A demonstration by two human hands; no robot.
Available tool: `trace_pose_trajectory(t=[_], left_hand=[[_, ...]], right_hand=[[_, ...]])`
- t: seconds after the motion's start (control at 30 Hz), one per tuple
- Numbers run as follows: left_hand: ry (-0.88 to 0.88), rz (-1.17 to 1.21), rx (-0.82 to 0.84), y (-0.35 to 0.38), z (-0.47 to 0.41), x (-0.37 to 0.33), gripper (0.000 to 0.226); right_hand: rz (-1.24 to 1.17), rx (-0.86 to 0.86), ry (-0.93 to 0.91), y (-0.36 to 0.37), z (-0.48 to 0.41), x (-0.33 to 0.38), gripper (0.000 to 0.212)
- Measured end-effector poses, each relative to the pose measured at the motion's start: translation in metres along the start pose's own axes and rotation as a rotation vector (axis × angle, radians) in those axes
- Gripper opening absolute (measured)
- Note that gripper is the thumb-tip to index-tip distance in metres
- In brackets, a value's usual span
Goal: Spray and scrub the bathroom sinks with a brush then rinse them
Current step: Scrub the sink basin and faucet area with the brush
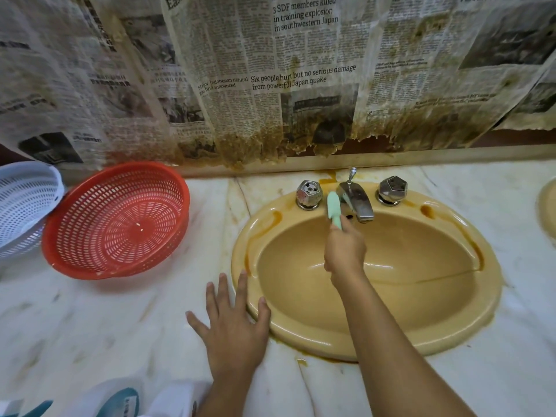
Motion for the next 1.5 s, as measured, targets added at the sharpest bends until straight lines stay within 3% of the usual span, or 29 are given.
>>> trace_pose_trajectory(t=[0.27,0.63,0.83,1.1,1.3,1.5], left_hand=[[-0.015,0.021,-0.002,0.0,0.0,0.001,0.07],[-0.019,0.017,0.002,0.001,0.0,0.002,0.07],[-0.017,0.011,-0.004,0.001,0.0,0.001,0.069],[-0.015,0.003,0.001,0.004,-0.001,0.0,0.069],[-0.016,-0.001,0.004,0.001,0.001,0.001,0.069],[-0.013,-0.002,0.009,0.004,-0.001,0.0,0.068]], right_hand=[[0.075,0.059,-0.029,0.017,-0.037,0.025,0.06],[-0.046,-0.009,0.035,0.01,-0.022,-0.002,0.051],[0.203,0.055,-0.022,0.027,-0.057,0.046,0.051],[-0.132,0.244,0.139,0.0,-0.013,0.005,0.044],[0.137,0.221,-0.058,0.016,-0.037,0.035,0.065],[0.156,0.279,-0.05,-0.013,-0.018,0.024,0.052]])
Point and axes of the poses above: each hand's wrist, its own z-axis away from the middle knuckle, its own y-axis out of the palm, x = y × z, the point moved 7 cm from there along -z, towards the middle knuckle, and after that the axes turned 10 degrees about -y, right-handed, at the moved point
